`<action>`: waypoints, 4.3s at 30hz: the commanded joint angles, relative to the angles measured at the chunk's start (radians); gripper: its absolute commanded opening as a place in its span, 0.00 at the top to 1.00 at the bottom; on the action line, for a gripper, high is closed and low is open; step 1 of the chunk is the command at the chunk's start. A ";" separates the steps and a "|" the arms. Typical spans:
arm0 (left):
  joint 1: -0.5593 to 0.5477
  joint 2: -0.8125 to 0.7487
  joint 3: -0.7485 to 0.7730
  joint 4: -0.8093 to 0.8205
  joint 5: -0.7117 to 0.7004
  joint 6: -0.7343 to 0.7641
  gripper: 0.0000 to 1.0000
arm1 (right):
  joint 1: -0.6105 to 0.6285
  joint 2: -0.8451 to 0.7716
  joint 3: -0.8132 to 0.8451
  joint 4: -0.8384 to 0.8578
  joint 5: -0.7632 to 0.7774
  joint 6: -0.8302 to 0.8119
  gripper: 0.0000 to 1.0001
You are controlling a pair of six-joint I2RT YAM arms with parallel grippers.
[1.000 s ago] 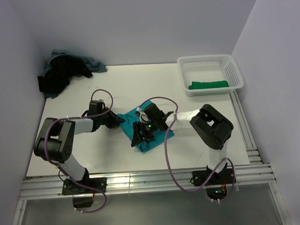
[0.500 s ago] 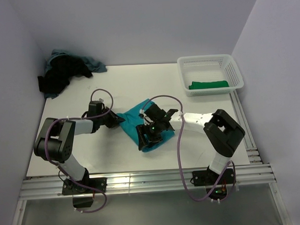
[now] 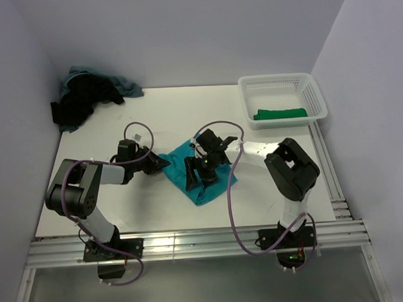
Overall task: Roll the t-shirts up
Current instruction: Roll the tshirt
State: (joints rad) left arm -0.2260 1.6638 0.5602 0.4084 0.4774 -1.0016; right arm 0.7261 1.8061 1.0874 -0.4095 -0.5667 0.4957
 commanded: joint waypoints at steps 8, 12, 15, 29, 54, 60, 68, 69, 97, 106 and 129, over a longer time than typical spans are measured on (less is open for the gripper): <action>-0.006 -0.033 0.021 0.001 0.043 0.055 1.00 | 0.015 -0.007 0.281 -0.201 0.203 -0.129 0.24; -0.007 -0.036 0.017 -0.003 0.041 0.058 1.00 | 0.085 0.007 0.362 -0.241 0.297 -0.163 0.24; -0.007 -0.039 0.014 -0.011 0.043 0.063 1.00 | 0.147 0.009 0.387 -0.255 0.388 -0.171 0.25; -0.006 0.001 0.049 -0.059 0.024 0.069 1.00 | 0.255 -0.134 0.181 -0.226 0.285 -0.071 0.48; -0.007 -0.007 0.075 -0.105 0.036 0.106 1.00 | 0.176 0.050 0.281 -0.178 0.343 -0.141 0.40; -0.007 -0.015 0.073 -0.112 0.024 0.092 1.00 | 0.208 -0.010 0.144 -0.117 0.318 -0.100 0.40; -0.007 -0.019 0.079 -0.151 -0.013 0.086 1.00 | 0.320 -0.034 0.204 -0.166 0.318 -0.081 0.40; -0.007 -0.016 0.079 -0.151 -0.010 0.086 1.00 | 0.325 -0.033 0.213 -0.185 0.335 -0.089 0.39; -0.007 -0.032 0.098 -0.250 0.024 0.072 1.00 | 0.378 0.242 0.589 -0.319 0.774 -0.074 0.26; -0.007 -0.036 0.087 -0.260 0.021 0.057 1.00 | 0.444 0.311 0.614 -0.380 0.866 -0.031 0.31; -0.006 -0.062 0.087 -0.292 0.041 0.012 0.93 | 0.455 0.314 0.459 -0.355 0.920 0.066 1.00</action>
State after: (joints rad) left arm -0.2325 1.6440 0.6388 0.1375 0.5022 -0.9745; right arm 1.1740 2.1304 1.6238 -0.7361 0.3721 0.5240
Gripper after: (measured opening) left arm 0.126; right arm 0.034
